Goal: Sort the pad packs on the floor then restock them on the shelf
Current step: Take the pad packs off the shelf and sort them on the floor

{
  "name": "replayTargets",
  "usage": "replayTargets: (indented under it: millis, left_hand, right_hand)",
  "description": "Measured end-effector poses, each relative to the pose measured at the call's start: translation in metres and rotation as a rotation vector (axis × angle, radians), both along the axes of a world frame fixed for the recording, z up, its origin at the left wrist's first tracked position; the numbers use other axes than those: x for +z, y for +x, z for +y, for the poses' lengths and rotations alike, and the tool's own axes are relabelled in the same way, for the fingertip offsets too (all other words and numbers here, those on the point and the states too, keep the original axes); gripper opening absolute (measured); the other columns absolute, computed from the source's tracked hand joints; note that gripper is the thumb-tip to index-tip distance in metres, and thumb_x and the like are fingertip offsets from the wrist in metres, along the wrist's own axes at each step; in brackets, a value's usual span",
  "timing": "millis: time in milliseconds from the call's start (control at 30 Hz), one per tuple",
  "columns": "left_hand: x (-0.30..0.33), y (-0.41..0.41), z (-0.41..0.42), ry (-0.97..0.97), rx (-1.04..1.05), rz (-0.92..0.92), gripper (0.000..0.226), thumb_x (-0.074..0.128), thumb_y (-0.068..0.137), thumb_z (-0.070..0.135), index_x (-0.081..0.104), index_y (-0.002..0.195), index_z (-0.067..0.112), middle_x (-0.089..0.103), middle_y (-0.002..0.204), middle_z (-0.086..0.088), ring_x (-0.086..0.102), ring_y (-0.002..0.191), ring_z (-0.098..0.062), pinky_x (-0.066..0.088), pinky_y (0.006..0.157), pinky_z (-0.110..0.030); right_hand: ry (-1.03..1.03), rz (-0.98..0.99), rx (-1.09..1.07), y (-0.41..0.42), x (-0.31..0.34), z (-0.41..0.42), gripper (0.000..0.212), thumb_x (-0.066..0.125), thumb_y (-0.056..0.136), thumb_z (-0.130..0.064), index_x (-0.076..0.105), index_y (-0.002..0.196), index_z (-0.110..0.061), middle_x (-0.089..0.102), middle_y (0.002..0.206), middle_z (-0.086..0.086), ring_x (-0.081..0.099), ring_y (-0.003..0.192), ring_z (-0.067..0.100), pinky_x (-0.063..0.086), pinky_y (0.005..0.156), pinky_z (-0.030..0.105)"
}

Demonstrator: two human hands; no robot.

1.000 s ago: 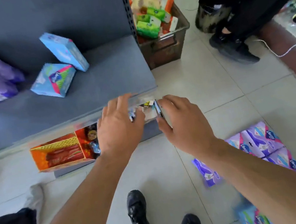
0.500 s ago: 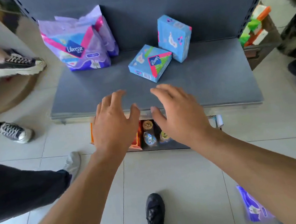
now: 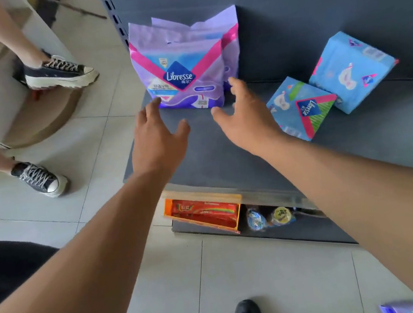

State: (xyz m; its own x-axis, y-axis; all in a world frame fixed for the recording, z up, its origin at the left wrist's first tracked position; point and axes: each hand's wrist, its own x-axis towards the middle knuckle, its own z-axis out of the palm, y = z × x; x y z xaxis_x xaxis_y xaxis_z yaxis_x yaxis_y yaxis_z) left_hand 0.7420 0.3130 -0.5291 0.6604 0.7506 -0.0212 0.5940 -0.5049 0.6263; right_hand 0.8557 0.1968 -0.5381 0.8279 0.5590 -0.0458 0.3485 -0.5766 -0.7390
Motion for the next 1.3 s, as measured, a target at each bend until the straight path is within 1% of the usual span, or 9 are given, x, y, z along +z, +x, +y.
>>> replayTargets:
  millis: [267, 367, 500, 633, 733, 800, 867, 1067, 1300]
  left_hand:
    - [-0.026, 0.026, 0.052, -0.165, 0.074, 0.016, 0.082, 0.062, 0.093, 0.035, 0.010, 0.154, 0.017, 0.015, 0.161, -0.002, 0.023, 0.145, -0.017, 0.032, 0.109, -0.031]
    - [-0.036, 0.031, 0.062, -0.240, 0.042, -0.076, 0.085, 0.063, 0.091, 0.026, 0.007, 0.155, 0.022, 0.022, 0.158, 0.004, 0.028, 0.142, -0.010, 0.035, 0.110, -0.031]
    - [-0.043, 0.039, 0.057, -0.375, -0.020, -0.341, 0.068, 0.064, 0.085, 0.015, 0.033, 0.145, 0.024, 0.058, 0.124, 0.015, 0.056, 0.100, 0.011, 0.048, 0.079, -0.016]
    - [-0.029, 0.030, 0.037, -0.342, 0.058, -0.424, 0.045, 0.067, 0.089, 0.020, 0.050, 0.130, 0.013, 0.062, 0.117, 0.000, 0.058, 0.097, 0.006, 0.046, 0.071, -0.006]
    - [-0.016, 0.009, 0.009, -0.283, 0.014, -0.375, 0.046, 0.067, 0.087, 0.029, 0.046, 0.126, 0.016, 0.057, 0.124, -0.001, 0.053, 0.112, -0.001, 0.043, 0.083, -0.009]
    - [-0.002, -0.005, -0.021, -0.412, -0.065, -0.409, 0.043, 0.065, 0.091, 0.019, 0.039, 0.126, 0.015, 0.058, 0.126, -0.005, 0.059, 0.110, -0.001, 0.048, 0.084, -0.012]
    - [0.010, -0.015, -0.052, -0.485, -0.145, -0.405, 0.041, 0.064, 0.092, 0.015, 0.037, 0.123, 0.013, 0.059, 0.123, -0.009, 0.065, 0.106, -0.009, 0.054, 0.081, -0.022]
    - [0.041, -0.026, -0.169, -0.674, -0.249, -0.236, 0.042, 0.067, 0.084, 0.032, 0.052, 0.119, 0.016, 0.071, 0.106, 0.005, 0.070, 0.096, -0.009, 0.055, 0.072, -0.022]
    - [0.042, -0.010, -0.349, -0.812, -0.436, 0.001, 0.036, 0.063, 0.086, 0.042, 0.054, 0.115, 0.022, 0.071, 0.103, 0.009, 0.070, 0.090, -0.007, 0.056, 0.069, -0.020]
  right_hand:
    - [0.052, 0.050, -0.075, 0.026, -0.035, 0.032, 0.067, 0.063, 0.088, -0.033, 0.032, 0.145, -0.016, 0.049, 0.142, 0.005, 0.051, 0.123, 0.025, 0.045, 0.098, 0.036]
    - [0.104, 0.068, -0.059, 0.029, -0.040, 0.037, 0.060, 0.063, 0.086, -0.030, 0.038, 0.139, -0.018, 0.053, 0.138, 0.001, 0.054, 0.122, 0.021, 0.046, 0.097, 0.032]
    - [0.200, 0.083, -0.076, 0.022, -0.039, 0.038, 0.046, 0.066, 0.085, -0.028, 0.046, 0.125, -0.020, 0.059, 0.125, -0.001, 0.058, 0.110, 0.018, 0.048, 0.085, 0.027]
    - [0.334, 0.048, -0.156, 0.001, -0.030, 0.018, 0.046, 0.068, 0.083, -0.038, 0.047, 0.119, -0.018, 0.056, 0.118, 0.002, 0.056, 0.107, 0.019, 0.053, 0.082, 0.027]
    - [0.377, 0.037, -0.202, -0.017, -0.013, -0.021, 0.038, 0.070, 0.085, -0.038, 0.045, 0.106, -0.018, 0.056, 0.109, 0.002, 0.057, 0.096, 0.012, 0.045, 0.071, 0.008]
    - [0.394, 0.105, -0.212, -0.031, 0.001, -0.056, 0.037, 0.072, 0.085, -0.034, 0.042, 0.104, -0.021, 0.060, 0.099, -0.007, 0.058, 0.085, -0.002, 0.042, 0.065, 0.004]
    - [0.425, 0.164, -0.240, -0.042, 0.010, -0.095, 0.040, 0.072, 0.085, -0.036, 0.040, 0.105, -0.021, 0.059, 0.091, -0.019, 0.059, 0.080, -0.009, 0.046, 0.066, 0.008]
    - [0.512, 0.348, -0.408, -0.072, 0.028, -0.232, 0.047, 0.065, 0.080, -0.052, 0.042, 0.106, -0.021, 0.068, 0.098, -0.006, 0.072, 0.084, 0.011, 0.060, 0.072, 0.043]
    - [0.572, 0.465, -0.716, -0.114, 0.030, -0.422, 0.048, 0.074, 0.068, -0.047, 0.041, 0.099, -0.030, 0.067, 0.096, -0.009, 0.070, 0.084, 0.007, 0.057, 0.073, 0.029]
